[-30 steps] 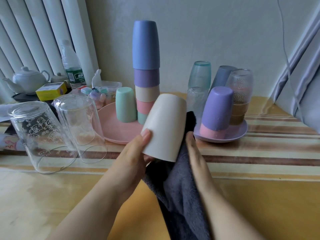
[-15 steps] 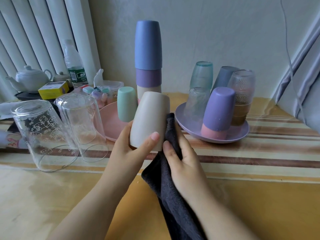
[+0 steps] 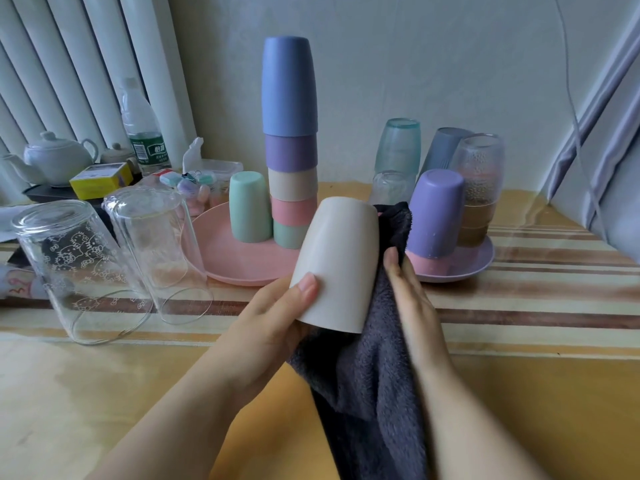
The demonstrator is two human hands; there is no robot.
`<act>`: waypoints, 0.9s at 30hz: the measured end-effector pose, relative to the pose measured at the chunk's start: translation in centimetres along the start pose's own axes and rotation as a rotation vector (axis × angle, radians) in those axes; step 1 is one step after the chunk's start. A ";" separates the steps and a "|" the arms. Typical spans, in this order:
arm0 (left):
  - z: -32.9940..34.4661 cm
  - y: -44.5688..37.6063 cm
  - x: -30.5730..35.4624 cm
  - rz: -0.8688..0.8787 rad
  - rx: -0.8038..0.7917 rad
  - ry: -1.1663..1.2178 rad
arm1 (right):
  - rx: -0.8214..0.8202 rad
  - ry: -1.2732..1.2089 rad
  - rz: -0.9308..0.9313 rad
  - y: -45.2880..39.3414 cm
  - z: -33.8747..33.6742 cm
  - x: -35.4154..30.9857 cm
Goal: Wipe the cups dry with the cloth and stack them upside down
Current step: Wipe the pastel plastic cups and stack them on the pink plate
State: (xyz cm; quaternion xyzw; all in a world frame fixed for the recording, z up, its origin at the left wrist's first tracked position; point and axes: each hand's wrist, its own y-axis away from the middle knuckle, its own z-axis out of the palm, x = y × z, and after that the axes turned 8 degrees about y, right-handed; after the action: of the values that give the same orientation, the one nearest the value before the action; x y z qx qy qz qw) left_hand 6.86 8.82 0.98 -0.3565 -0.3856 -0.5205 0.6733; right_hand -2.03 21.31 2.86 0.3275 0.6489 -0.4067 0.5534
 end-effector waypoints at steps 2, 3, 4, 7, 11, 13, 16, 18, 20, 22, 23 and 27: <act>-0.2 -0.4 0.0 0.029 -0.007 0.081 | -0.023 0.027 0.016 0.3 0.3 0.2; -0.3 -0.5 0.1 0.053 0.006 0.109 | -0.047 0.053 0.020 0.5 0.5 0.3; -0.6 -0.7 0.1 0.081 0.032 0.119 | -0.079 0.068 0.021 0.8 0.9 0.3; -1.1 -1.0 0.7 0.123 0.190 0.054 | -0.153 0.039 -0.043 1.2 1.9 0.7; -1.5 -1.0 0.6 0.223 0.358 -0.036 | -0.142 0.030 -0.117 0.9 2.2 1.3; -1.4 -1.1 0.6 0.242 0.378 -0.036 | -0.129 0.047 -0.165 0.6 2.1 1.5; -1.8 -1.1 0.5 0.226 0.409 -0.060 | -0.134 0.094 -0.230 0.9 2.3 1.4; -1.6 -0.9 0.7 0.206 0.398 -0.119 | -0.177 0.156 -0.276 1.2 2.7 1.7; -1.3 -0.7 0.9 0.204 0.361 -0.229 | -0.215 0.222 -0.322 1.5 3.2 2.1; -1.1 -0.6 0.9 0.206 0.351 -0.293 | -0.211 0.248 -0.329 1.5 3.5 2.1; -1.1 -0.6 0.9 0.201 0.334 -0.323 | -0.191 0.243 -0.321 1.5 3.5 2.0; -1.1 -0.5 0.4 0.123 0.156 -0.384 | -0.081 0.171 -0.271 0.8 2.3 1.2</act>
State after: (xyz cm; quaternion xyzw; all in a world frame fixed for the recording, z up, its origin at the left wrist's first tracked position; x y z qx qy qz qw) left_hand 6.57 7.60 0.85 -0.4188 -0.5236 -0.3696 0.6434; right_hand -0.50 19.59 1.42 0.2479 0.7476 -0.4220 0.4489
